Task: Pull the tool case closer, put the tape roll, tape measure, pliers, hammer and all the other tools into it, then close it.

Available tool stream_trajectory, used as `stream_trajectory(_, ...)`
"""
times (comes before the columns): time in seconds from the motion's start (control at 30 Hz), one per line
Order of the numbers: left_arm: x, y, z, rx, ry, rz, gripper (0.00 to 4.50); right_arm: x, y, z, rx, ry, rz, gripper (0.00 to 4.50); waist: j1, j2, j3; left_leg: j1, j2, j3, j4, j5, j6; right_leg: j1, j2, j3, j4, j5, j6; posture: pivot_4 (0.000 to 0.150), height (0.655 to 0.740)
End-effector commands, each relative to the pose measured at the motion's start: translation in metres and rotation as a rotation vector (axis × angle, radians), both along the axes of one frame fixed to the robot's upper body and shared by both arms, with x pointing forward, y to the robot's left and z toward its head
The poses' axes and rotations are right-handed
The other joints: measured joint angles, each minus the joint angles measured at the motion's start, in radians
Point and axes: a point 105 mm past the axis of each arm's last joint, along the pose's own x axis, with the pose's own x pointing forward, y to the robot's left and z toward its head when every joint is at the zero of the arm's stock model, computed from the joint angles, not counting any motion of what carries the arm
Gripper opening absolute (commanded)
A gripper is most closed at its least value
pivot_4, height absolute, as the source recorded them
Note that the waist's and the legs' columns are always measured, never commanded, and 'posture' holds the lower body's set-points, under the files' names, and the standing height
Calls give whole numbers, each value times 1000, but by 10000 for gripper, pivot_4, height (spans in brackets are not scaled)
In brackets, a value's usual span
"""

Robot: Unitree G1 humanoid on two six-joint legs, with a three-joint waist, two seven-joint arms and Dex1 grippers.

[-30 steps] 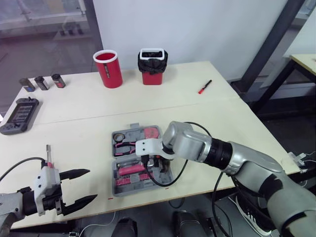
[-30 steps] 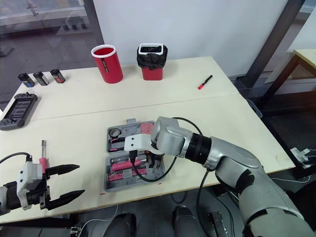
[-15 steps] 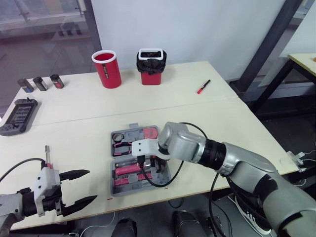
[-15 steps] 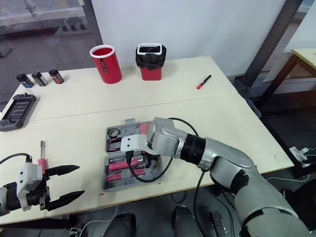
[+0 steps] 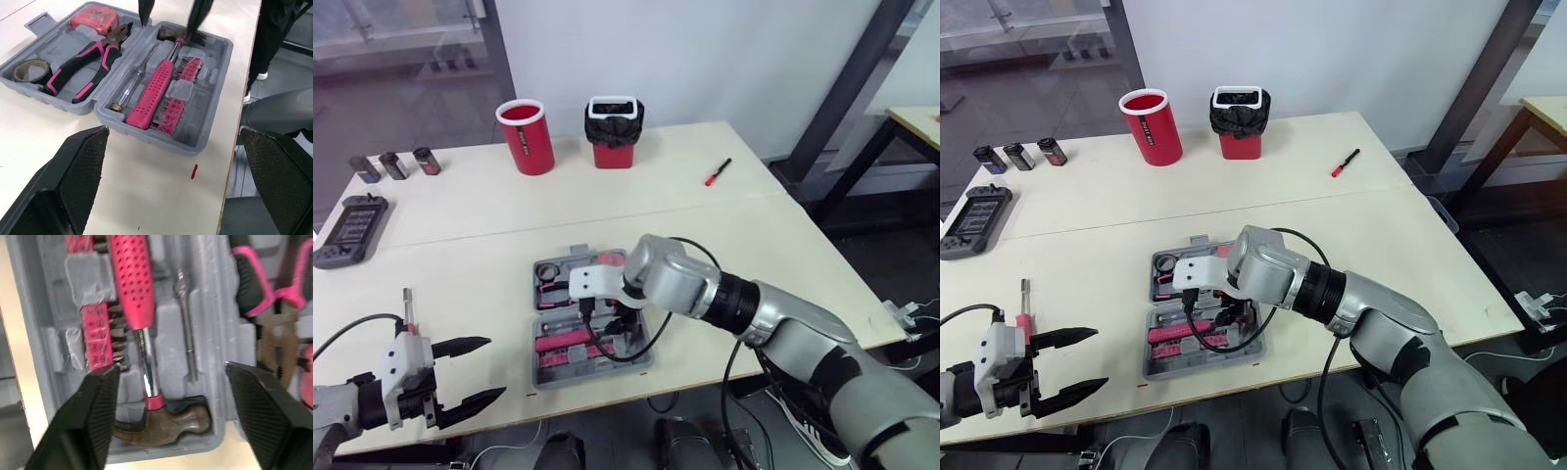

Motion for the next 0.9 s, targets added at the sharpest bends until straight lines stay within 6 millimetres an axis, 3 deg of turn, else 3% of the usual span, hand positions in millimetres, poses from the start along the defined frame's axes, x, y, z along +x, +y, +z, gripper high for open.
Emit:
stream_trajectory(0.03,-1,-2,2,0,-15,-13,45000,-4,17,25,183,-59,34,35720,1,0,0,0,0,0,0,0,0,0,0,0,0,0,0,1500,7387)
stream_trajectory(0.13,0,-1,4,0,-16,-10,45000,-8,19,38,402,-110,25,35720,2,-1,0,0,0,0,0,0,0,0,0,0,0,0,0,1500,7387)
stream_trajectory(0.23,1,2,4,3,-14,-4,45000,-21,11,39,573,-142,63,28208,6,-2,-1,0,0,0,0,0,0,2,0,0,-1,0,1,1500,7387)
stream_trajectory(0.3,2,3,4,2,-13,0,45000,-25,8,36,635,-150,52,16258,4,-2,-1,0,0,0,0,0,0,3,0,0,-2,0,1,1500,7387)
stream_trajectory(0.43,5,3,4,1,-13,2,45000,-37,4,20,723,-119,43,187,0,-2,-1,6,0,0,0,0,0,6,0,0,-1,0,0,1500,7387)
stream_trajectory(0.57,4,2,3,-3,-10,-1,45000,-40,7,-8,779,-126,-13,187,-1,-2,-1,14,0,0,-2,0,0,13,0,0,-1,-1,-1,1500,7387)
stream_trajectory(0.9,6,6,4,2,-22,18,45000,-38,15,-41,776,-99,-53,187,2,-3,-2,14,0,0,-1,0,0,13,0,1,-1,0,-1,1500,7387)
